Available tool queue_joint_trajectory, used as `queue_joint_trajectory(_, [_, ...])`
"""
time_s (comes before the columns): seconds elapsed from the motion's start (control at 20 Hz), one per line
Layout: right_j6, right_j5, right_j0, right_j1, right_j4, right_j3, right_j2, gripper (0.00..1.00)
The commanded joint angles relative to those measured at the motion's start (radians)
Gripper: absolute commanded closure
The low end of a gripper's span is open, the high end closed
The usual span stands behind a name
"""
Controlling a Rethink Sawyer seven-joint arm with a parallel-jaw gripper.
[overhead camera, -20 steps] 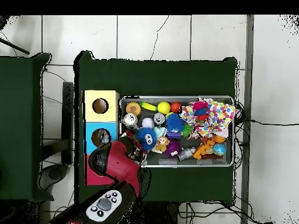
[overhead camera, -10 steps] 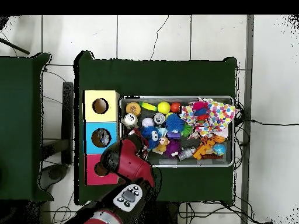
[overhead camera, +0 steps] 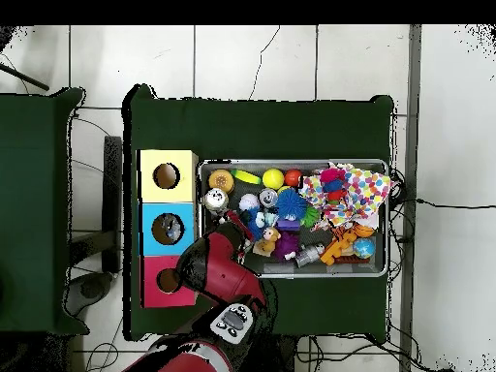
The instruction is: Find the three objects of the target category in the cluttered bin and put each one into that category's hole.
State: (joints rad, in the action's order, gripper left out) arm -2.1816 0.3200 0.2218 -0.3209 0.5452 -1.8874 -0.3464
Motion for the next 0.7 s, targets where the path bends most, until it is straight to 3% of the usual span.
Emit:
queue_joint_trajectory(0.05, [-0.208, -0.051, -0.054, 0.065, -0.053, -0.068, 0.194, 1.0])
queue_joint_trajectory(0.3, [-0.157, -0.104, -0.089, 0.039, -0.077, -0.065, 0.189, 1.0])
queue_joint_trajectory(0.45, [-0.052, -0.202, -0.096, 0.013, -0.114, -0.035, 0.129, 1.0])
queue_joint_trajectory(0.7, [0.103, -0.374, -0.209, -0.059, -0.25, 0.045, 0.087, 1.0])
